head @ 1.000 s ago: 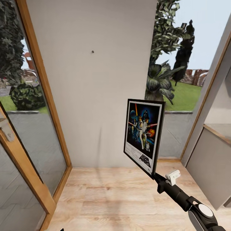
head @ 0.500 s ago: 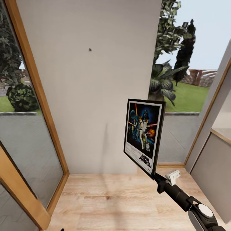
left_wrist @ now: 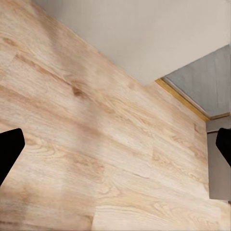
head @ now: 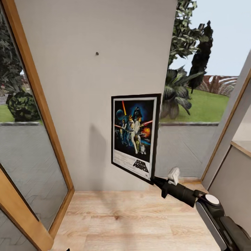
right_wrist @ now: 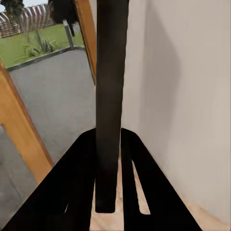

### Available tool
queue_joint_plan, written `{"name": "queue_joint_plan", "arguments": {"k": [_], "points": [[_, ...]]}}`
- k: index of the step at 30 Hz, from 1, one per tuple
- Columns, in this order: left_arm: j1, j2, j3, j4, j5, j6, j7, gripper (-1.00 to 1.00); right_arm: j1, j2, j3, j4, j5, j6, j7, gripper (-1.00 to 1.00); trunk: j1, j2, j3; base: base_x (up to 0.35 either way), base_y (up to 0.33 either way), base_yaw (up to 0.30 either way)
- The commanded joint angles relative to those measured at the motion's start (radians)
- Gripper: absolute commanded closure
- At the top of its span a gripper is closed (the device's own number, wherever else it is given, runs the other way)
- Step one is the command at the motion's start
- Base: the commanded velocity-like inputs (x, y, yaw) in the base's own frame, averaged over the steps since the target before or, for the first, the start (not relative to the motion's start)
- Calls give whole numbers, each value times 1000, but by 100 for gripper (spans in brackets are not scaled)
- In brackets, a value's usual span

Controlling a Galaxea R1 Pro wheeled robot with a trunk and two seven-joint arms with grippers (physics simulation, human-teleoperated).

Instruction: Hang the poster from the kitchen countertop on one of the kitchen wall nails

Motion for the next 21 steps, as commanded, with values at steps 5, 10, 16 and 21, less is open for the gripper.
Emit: {"name": "queue_joint_plan", "arguments": {"k": [5,10,16,21], "points": [[-1,-1,-14,0,5,-5,-2,-100,-126,22,2,-5,-11,148,59,100,1,-2,-2,0,0,0],[-1,-2,-30,1,4,-5,-1,-100,-235,44,24,-6,-14,213,72,100,1,-2,-2,0,0,0],[-1,-3,-56,1,4,-5,0,-100,-392,96,102,-5,-22,350,74,100,1,-2,-2,0,0,0],[-1,-3,-79,0,6,-5,0,-100,-582,165,117,3,-23,505,162,100,1,-2,-2,0,0,0]]}}
